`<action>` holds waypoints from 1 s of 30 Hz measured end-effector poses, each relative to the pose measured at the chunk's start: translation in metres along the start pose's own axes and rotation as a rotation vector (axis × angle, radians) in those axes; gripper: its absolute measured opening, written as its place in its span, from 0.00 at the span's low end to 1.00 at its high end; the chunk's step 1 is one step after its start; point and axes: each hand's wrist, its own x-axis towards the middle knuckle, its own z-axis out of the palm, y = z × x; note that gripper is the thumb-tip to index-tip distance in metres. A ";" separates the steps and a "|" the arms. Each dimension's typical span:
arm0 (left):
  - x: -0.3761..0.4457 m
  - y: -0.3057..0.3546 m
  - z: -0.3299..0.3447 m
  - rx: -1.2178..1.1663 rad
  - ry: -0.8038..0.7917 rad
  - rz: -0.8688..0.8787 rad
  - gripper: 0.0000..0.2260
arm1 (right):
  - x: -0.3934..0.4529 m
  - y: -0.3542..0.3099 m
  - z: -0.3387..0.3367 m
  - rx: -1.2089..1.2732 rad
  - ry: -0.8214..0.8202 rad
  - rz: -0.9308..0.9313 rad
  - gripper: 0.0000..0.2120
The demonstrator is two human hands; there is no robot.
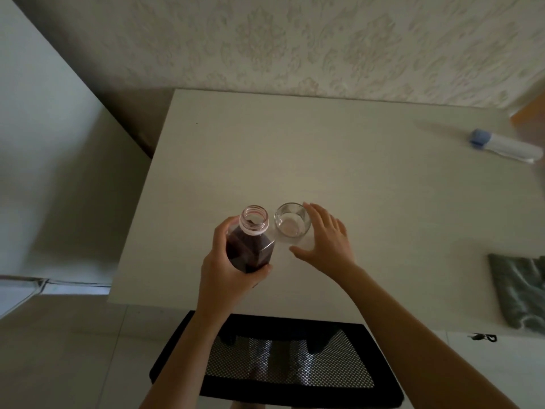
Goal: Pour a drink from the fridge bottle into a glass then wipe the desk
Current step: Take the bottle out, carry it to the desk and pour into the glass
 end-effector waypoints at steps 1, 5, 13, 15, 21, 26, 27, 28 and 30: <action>0.000 -0.001 0.000 0.003 0.001 -0.006 0.41 | 0.002 -0.002 0.002 0.001 -0.006 -0.008 0.47; -0.003 -0.005 -0.002 0.029 -0.004 -0.012 0.40 | 0.010 -0.007 0.006 0.063 -0.010 0.006 0.49; -0.002 -0.007 -0.004 0.045 0.014 -0.030 0.41 | 0.015 -0.017 0.007 0.179 0.014 0.080 0.39; -0.001 -0.005 -0.005 0.046 0.022 -0.039 0.41 | 0.014 -0.018 0.005 0.165 0.015 0.084 0.38; 0.007 0.008 -0.013 0.079 -0.011 0.001 0.40 | 0.006 -0.026 -0.023 0.088 0.039 0.086 0.39; 0.015 0.027 -0.025 0.150 -0.073 0.059 0.40 | -0.006 -0.041 -0.069 0.087 0.062 0.071 0.40; 0.018 0.034 -0.029 0.157 -0.074 0.078 0.40 | -0.009 -0.045 -0.081 0.084 0.065 0.062 0.41; 0.020 0.041 -0.032 0.163 -0.078 0.096 0.40 | -0.012 -0.049 -0.092 0.077 0.067 0.054 0.41; 0.025 0.056 -0.040 0.199 -0.087 0.134 0.40 | -0.018 -0.057 -0.114 0.055 0.086 0.033 0.42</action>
